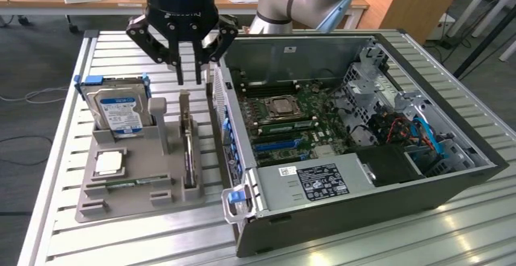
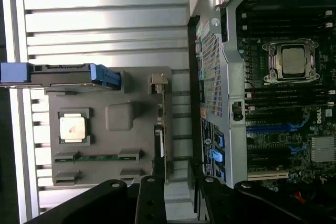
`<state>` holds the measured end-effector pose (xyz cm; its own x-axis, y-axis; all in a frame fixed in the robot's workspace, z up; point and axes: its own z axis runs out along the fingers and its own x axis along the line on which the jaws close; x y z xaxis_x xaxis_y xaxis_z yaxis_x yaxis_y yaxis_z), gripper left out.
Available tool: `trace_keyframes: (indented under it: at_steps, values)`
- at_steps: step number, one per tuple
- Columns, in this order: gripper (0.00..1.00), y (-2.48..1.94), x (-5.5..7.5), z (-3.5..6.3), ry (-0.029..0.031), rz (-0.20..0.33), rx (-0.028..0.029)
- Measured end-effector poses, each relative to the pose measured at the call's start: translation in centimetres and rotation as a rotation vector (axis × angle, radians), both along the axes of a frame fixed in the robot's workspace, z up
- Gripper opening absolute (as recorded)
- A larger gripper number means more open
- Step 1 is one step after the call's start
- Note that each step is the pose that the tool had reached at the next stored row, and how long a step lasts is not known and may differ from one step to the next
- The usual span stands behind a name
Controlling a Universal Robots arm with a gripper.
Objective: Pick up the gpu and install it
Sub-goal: 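Pick up the gpu and move the gpu toward the slot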
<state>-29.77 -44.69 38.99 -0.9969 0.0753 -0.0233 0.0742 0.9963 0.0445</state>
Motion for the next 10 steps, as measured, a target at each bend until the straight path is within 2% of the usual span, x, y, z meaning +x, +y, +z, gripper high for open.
trace_keyframes:
  at_steps: [1,6,10]
  values:
    - [0.36,0.0,0.0,0.0,0.0,0.0,0.0]
    - [0.36,-0.02,-0.01,-0.11,-0.0001,0.0,0.0001]
    - [0.36,-0.01,-0.04,-0.73,-0.0001,0.0,0.0001]
